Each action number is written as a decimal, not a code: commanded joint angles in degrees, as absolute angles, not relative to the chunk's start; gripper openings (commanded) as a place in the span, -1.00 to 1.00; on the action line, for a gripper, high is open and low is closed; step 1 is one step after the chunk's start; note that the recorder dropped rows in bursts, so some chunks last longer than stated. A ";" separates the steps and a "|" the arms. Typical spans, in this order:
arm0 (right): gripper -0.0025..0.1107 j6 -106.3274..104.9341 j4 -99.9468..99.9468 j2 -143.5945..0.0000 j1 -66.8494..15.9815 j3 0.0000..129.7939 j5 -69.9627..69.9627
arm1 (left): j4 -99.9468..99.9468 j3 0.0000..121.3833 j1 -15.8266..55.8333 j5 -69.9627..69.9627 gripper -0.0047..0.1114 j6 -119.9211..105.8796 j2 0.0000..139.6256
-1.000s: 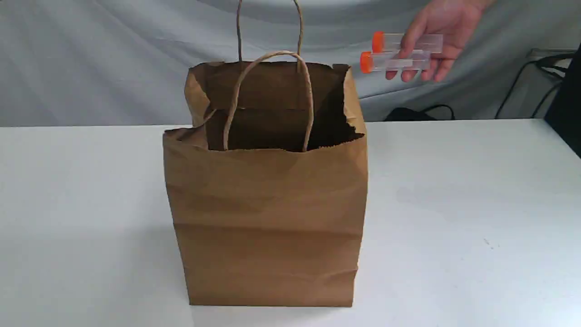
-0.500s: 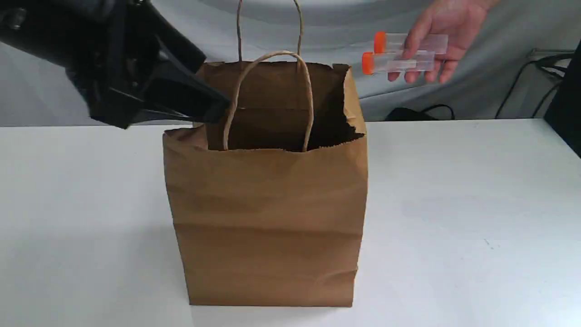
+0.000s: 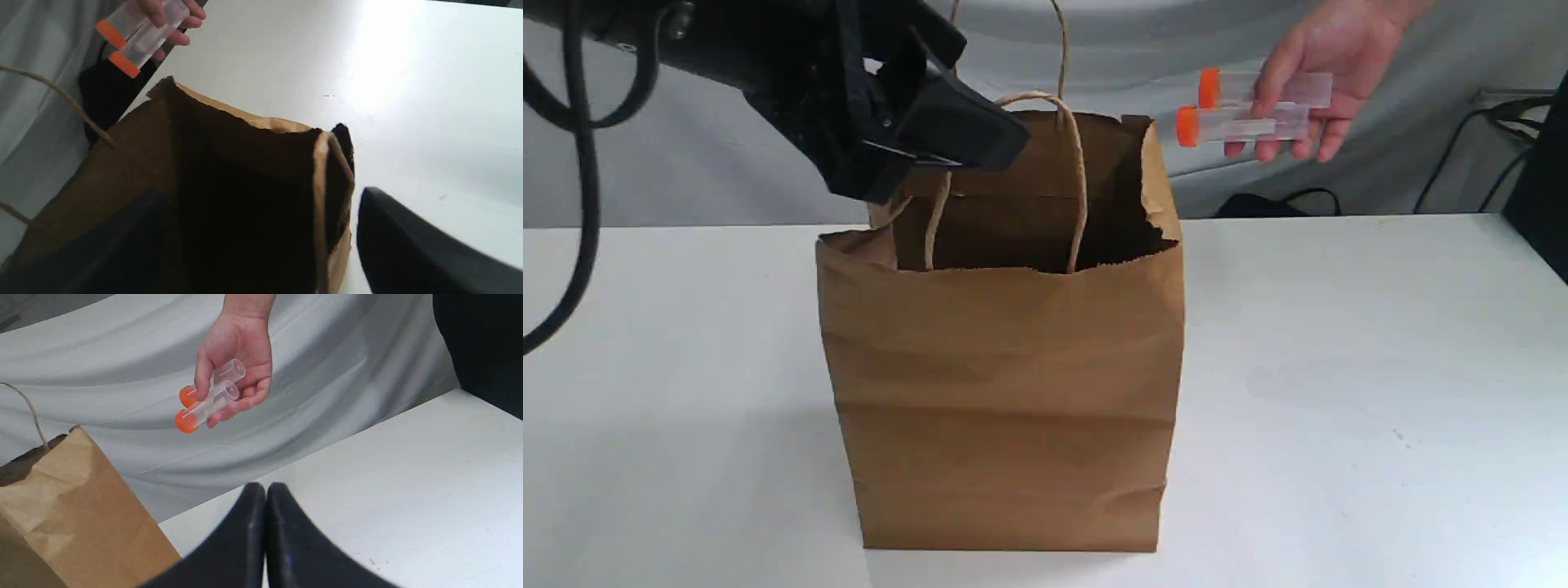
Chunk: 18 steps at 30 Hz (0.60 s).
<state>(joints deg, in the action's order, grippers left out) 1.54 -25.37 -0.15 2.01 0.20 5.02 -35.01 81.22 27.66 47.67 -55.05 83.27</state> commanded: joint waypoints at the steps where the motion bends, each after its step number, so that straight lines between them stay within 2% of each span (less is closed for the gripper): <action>1: -0.96 1.35 -24.53 0.00 1.89 0.00 5.40 | -37.21 81.61 28.08 47.25 0.23 -53.99 85.11; 3: -0.96 1.35 -24.53 0.00 1.89 0.00 5.40 | -36.83 81.61 28.08 48.23 0.20 -53.99 85.63; 6: -0.96 1.35 -24.53 0.00 1.89 0.00 5.40 | -35.32 81.61 28.08 49.09 0.02 -53.99 86.11; 12: -0.96 1.35 -24.53 0.00 1.89 0.00 5.24 | -35.14 81.61 28.08 49.09 -0.63 -53.99 86.11; 14: -0.96 1.35 -24.66 0.00 1.89 0.00 4.81 | -35.14 81.61 28.08 49.09 -0.92 -53.99 86.11; 18: -0.96 1.70 -29.16 0.00 1.89 0.00 4.26 | -35.14 81.61 28.08 49.09 -0.92 -54.49 86.11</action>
<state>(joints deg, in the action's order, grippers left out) 1.54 -27.43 -0.15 2.01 0.20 5.07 -35.23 81.22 27.66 49.02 -54.71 86.16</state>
